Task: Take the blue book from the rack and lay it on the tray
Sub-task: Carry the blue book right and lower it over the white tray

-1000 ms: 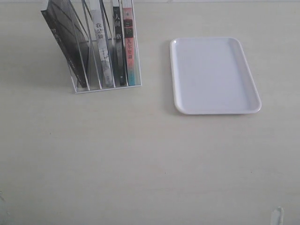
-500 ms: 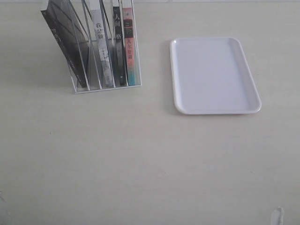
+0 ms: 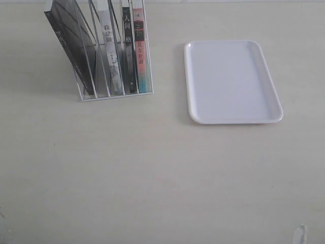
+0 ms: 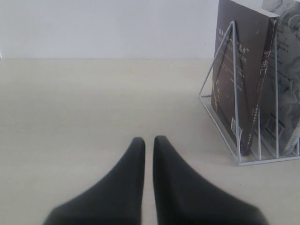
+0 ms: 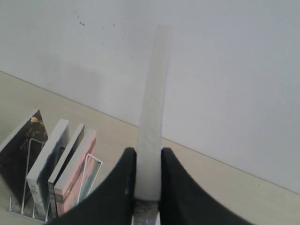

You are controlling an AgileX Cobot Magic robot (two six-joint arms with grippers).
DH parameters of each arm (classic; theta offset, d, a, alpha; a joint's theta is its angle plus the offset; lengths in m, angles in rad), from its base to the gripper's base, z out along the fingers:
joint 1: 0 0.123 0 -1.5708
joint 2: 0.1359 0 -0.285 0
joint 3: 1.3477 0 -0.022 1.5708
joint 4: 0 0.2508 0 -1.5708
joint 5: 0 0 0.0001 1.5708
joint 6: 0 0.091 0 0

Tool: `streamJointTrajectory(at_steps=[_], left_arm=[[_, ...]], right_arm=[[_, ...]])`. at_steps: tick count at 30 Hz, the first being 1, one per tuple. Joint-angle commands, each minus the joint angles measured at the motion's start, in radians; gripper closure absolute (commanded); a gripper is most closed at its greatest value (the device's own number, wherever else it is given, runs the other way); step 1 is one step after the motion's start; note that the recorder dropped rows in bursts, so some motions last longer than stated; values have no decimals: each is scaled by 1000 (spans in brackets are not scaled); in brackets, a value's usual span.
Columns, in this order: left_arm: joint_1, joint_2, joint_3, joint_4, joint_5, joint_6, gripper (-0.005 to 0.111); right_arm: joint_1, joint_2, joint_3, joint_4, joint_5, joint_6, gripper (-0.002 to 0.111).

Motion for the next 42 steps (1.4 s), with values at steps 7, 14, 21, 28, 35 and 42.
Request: streamJointTrajectory(at_steps=[7,14,21,28,35,42], left_arm=[[-9,-2,4,2,-6,2,101],[-9,-2,4,2,-6,2,101],[-9,-2,4,2,-6,2,101],[-9,-2,4,2,-6,2,101],[-9,-2,4,2,-6,2,101],[-9,-2,4,2,-6,2,101]], right_arm=[[-6,-198,330,-165,-31,-22,109],[-6,-250,572,-190,-31,-121,109],[-6,-254,722,-191,-179,-260,109],[-6,-303,880,-182,-448,-357,109],[-21,-347,1051,-157,-613,-348,109],[-174,-345,1256,-49,-964,-338,109]])
